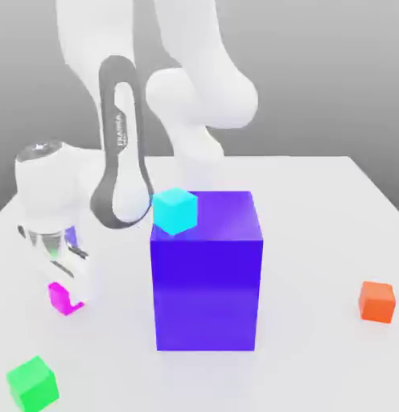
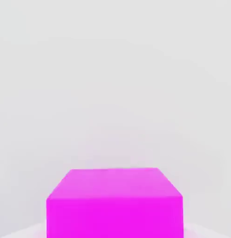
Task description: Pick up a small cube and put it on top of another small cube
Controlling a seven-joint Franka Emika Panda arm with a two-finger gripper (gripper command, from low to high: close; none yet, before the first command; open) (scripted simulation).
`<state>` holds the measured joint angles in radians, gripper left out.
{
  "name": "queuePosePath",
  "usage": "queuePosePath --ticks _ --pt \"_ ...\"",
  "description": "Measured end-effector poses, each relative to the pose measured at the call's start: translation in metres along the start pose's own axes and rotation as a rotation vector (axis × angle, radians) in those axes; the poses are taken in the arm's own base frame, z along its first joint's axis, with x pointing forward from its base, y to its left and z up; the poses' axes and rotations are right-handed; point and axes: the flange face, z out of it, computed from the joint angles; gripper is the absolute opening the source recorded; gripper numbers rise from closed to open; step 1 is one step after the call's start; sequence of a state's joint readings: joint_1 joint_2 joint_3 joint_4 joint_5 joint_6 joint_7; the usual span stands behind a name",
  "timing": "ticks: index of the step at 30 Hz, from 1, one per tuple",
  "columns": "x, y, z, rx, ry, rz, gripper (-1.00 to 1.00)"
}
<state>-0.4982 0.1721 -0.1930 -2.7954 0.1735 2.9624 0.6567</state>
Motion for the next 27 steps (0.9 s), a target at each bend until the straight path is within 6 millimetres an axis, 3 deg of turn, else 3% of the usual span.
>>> queuePosePath --ticks 3,4,11,17,21,22,27 --pt "-0.001 -0.001 -0.026 0.001 -0.002 -0.002 -1.0" --pt "0.001 -0.01 -0.031 0.001 -0.001 -0.02 -1.0" --pt "0.015 -0.098 -0.056 -0.002 0.002 -0.171 -1.0" --pt "0.009 -0.18 -0.08 0.001 -0.002 -0.31 -1.0" --pt "0.006 -0.194 -0.036 0.002 -0.003 -0.332 -1.0" --pt "0.006 -0.194 -0.025 0.002 -0.002 -0.333 1.0" --pt "0.006 -0.194 -0.025 0.002 -0.002 -0.333 1.0"
